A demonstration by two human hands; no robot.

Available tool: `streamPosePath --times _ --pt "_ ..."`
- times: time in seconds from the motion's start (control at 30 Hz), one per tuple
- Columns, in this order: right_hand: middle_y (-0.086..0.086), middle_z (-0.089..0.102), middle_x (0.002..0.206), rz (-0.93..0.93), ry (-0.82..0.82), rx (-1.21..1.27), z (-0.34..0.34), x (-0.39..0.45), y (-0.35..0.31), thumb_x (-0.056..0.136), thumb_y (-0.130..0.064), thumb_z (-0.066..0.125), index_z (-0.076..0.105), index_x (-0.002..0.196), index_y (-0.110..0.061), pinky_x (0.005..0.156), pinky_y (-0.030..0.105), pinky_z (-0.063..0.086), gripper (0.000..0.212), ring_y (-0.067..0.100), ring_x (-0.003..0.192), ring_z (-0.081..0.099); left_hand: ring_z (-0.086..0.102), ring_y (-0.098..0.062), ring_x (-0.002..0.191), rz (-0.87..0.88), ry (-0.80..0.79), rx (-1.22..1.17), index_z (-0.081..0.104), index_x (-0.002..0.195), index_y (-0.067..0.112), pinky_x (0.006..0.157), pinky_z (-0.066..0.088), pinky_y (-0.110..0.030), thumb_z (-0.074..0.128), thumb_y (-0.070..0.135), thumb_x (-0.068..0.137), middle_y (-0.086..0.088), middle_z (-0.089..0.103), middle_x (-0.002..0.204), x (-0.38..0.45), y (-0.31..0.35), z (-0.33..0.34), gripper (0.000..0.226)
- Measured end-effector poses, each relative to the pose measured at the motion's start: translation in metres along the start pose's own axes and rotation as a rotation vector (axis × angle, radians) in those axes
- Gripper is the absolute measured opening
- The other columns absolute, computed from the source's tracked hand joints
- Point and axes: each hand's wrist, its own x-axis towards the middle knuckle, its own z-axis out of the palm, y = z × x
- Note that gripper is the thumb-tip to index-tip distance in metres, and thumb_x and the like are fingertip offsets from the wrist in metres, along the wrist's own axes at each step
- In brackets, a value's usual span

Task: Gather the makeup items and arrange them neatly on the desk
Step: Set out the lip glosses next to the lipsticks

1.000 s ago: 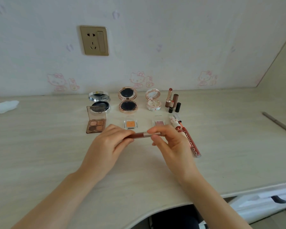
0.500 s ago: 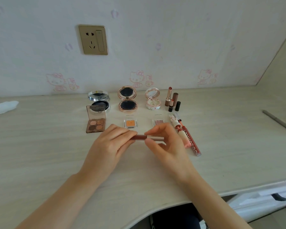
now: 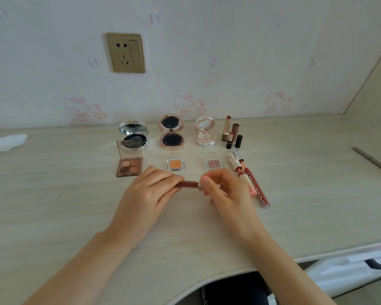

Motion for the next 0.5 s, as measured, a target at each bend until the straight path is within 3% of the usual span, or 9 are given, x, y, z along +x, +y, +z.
streamPosePath --times 0.07,0.13,0.23,0.3,0.4,0.5 --pt "-0.01 0.069 0.078 0.001 -0.009 -0.037 0.001 0.0006 0.0007 0.09 -0.022 0.061 0.067 0.084 -0.024 0.067 0.03 0.053 0.008 0.004 0.075 0.064 0.055 -0.013 0.086 0.004 -0.003 0.003 0.071 0.106 0.007 0.08 0.047 -0.025 0.056 0.025 0.09 0.002 0.067 0.094 -0.0001 -0.0003 0.0002 0.028" --pt "-0.013 0.067 0.084 -0.034 -0.039 -0.058 0.0012 -0.0004 0.001 0.089 -0.012 0.061 0.065 0.084 -0.026 0.071 0.034 0.054 0.015 0.006 0.082 0.062 0.054 -0.013 0.086 0.002 -0.001 0.007 0.072 0.106 0.007 0.08 0.047 -0.026 0.056 0.025 0.09 0.002 0.067 0.093 0.0003 -0.0008 0.0002 0.029" --pt "-0.018 0.063 0.093 -0.093 -0.074 -0.064 -0.0004 -0.0015 0.002 0.085 0.0 0.059 0.062 0.088 -0.03 0.076 0.023 0.05 0.03 0.004 0.091 0.061 0.054 -0.014 0.085 -0.005 0.004 0.005 0.072 0.105 0.006 0.079 0.047 -0.027 0.055 0.025 0.09 0.001 0.067 0.092 0.0005 -0.0018 0.0005 0.03" --pt "-0.017 0.066 0.096 -0.076 -0.045 -0.039 -0.0002 -0.0005 0.0037 0.085 -0.008 0.064 0.063 0.094 -0.031 0.075 0.021 0.052 0.024 0.004 0.095 0.062 0.054 -0.014 0.085 -0.008 0.003 -0.002 0.072 0.105 0.005 0.078 0.047 -0.027 0.055 0.025 0.09 0.001 0.067 0.092 0.0 -0.0016 0.0004 0.03" --pt "-0.007 0.071 0.081 0.015 0.015 0.047 0.0008 0.0015 0.0028 0.09 -0.023 0.062 0.066 0.09 -0.024 0.059 0.02 0.049 0.005 0.005 0.073 0.065 0.054 -0.014 0.085 -0.005 0.005 -0.002 0.072 0.106 0.006 0.079 0.046 -0.025 0.056 0.024 0.09 0.001 0.067 0.093 -0.0002 -0.001 0.0011 0.029" --pt "-0.006 0.07 0.077 -0.042 0.03 0.056 0.0003 0.0014 0.0026 0.09 -0.012 0.061 0.068 0.086 -0.019 0.057 0.019 0.046 0.011 0.005 0.066 0.061 0.054 -0.014 0.086 -0.022 0.029 -0.008 0.072 0.107 0.007 0.081 0.045 -0.022 0.057 0.024 0.09 0.002 0.066 0.094 -0.0002 -0.0008 0.0012 0.028"
